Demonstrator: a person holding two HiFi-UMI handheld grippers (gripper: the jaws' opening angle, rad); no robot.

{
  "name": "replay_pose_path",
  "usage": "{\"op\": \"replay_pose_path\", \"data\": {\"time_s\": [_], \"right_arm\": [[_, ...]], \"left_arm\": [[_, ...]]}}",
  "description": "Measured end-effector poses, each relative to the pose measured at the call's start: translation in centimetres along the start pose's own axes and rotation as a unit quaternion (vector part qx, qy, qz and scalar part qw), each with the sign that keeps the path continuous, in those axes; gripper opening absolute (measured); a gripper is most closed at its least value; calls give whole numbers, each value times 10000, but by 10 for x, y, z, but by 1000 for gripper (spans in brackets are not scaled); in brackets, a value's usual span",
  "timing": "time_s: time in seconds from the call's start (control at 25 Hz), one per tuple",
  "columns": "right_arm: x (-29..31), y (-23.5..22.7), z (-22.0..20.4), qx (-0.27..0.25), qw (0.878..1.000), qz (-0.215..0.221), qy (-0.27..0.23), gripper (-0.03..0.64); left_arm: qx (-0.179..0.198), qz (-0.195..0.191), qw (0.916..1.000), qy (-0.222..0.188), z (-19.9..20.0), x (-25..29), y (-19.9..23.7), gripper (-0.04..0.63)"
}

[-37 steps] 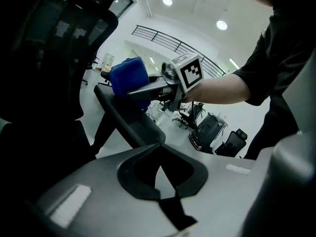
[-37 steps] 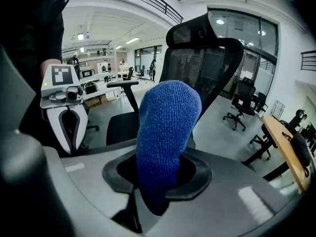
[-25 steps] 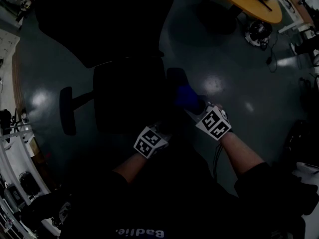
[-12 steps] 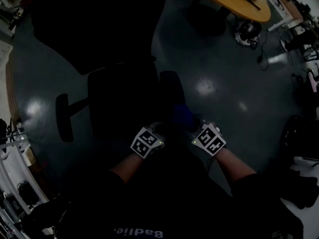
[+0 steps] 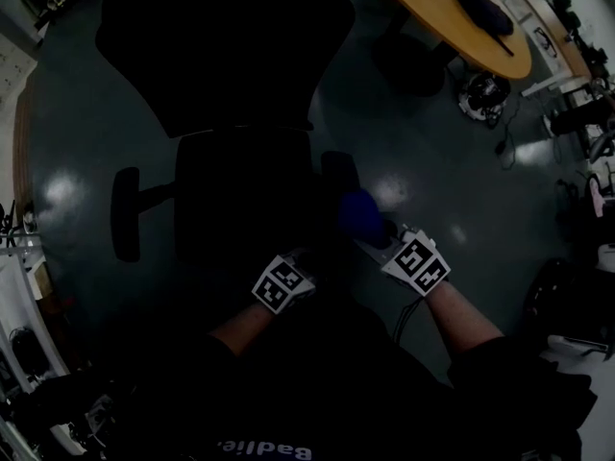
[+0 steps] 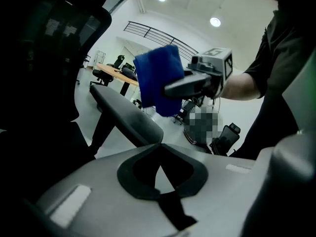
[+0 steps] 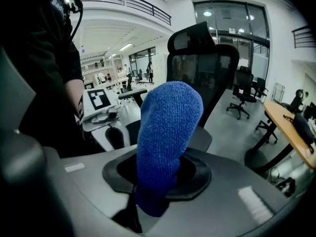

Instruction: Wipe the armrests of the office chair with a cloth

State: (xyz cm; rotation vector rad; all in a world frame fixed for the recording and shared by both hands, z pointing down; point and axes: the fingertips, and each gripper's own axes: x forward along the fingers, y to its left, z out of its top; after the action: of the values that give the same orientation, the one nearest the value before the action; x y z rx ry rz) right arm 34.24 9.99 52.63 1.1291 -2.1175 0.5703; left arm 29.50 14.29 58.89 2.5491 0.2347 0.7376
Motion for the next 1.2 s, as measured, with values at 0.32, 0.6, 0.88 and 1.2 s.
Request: {"op": "replay_pose_path", "data": {"time_s": [0.32, 0.6, 0.88, 1.2], "right_arm": [[41, -96, 74, -947, 9952, -218, 119, 126], [103, -123, 88, -1651, 9832, 95, 767, 126], [139, -126, 73, -2100, 9700, 353, 1168, 126], [140, -111, 66, -1958, 9756, 317, 938, 126]], "left_arm": [[-346, 274, 9988, -229, -5, 6, 1, 20], [-591, 483, 9962, -416, -5, 8, 6, 20], [-773, 512, 9937, -628, -7, 10, 4, 20], [-883, 602, 9908, -824, -6, 9, 8, 20]]}}
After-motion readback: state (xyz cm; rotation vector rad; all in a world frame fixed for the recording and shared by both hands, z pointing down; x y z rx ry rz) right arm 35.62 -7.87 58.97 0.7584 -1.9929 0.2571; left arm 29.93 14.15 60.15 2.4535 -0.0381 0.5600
